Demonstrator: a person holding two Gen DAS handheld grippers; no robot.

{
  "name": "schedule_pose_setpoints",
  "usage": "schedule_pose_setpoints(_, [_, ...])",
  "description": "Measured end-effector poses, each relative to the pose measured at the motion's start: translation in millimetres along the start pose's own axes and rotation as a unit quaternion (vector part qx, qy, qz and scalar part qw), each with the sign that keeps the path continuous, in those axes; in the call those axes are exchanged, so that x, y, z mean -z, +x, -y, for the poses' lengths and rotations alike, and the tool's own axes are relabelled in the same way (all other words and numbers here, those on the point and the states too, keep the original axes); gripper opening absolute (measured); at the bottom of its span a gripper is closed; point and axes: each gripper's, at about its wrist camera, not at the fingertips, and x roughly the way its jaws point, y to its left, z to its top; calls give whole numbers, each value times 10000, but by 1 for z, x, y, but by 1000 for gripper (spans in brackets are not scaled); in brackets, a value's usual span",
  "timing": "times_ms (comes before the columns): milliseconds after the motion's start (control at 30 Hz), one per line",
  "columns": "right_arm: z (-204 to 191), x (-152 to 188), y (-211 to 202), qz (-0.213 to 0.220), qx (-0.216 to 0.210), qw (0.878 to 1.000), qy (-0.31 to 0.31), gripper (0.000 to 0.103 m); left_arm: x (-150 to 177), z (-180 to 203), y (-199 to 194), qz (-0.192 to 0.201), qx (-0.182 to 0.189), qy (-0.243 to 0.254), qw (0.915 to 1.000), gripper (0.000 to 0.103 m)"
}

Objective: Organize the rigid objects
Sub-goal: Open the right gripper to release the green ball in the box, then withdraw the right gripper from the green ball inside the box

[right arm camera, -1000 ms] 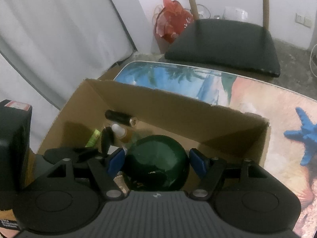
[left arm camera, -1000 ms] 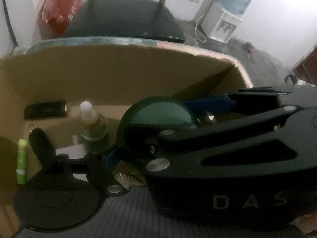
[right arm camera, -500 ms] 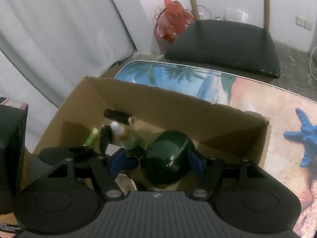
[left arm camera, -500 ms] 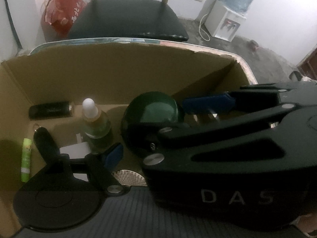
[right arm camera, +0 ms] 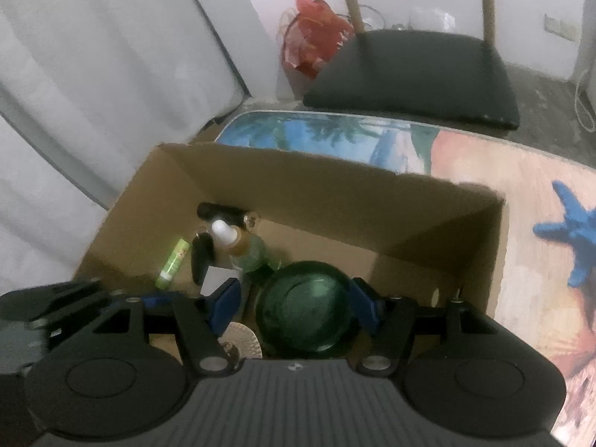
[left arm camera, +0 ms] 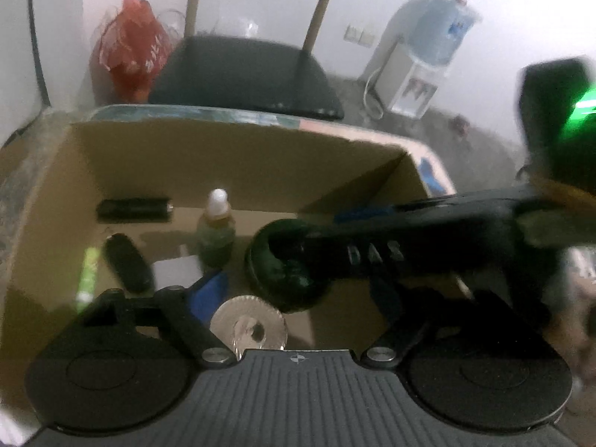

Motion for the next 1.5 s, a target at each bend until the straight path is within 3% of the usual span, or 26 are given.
schedule_pose_setpoints(200, [-5,7,12,-193,207,9994,195,67,24,-15,-47,533,259,-207,9980,85])
schedule_pose_setpoints(467, [-6,11,18,-242,502,9973,480,71,68,-24,-98,1239,572,16,9906,87])
schedule_pose_setpoints(733, [0,8,26,-284,506,9930,1031,74,117,-42,-123,1433,872,273,9854,89])
schedule_pose_setpoints(867, [1,9,29,-339,475,9914,1170,75,139,-55,-133,1423,1190,213,9824,90])
schedule_pose_setpoints(1133, [-9,11,45,-399,548,9913,1124,79,156,-71,-142,1679,1079,293,9794,90])
schedule_pose_setpoints(1267, [-34,10,45,-411,1188,9912,420,79,158,-81,-142,1786,1080,204,9778,90])
schedule_pose_setpoints(1333, [-47,9,47,-474,1741,9835,-87,79,160,-84,-144,1807,1098,184,9772,90])
schedule_pose_setpoints(1433, [-64,7,55,-532,2711,9575,-825,79,162,-89,-145,1819,1154,156,9764,90])
schedule_pose_setpoints(1500, [-76,9,66,-587,3336,9306,-1388,79,163,-92,-146,1838,1162,130,9760,90])
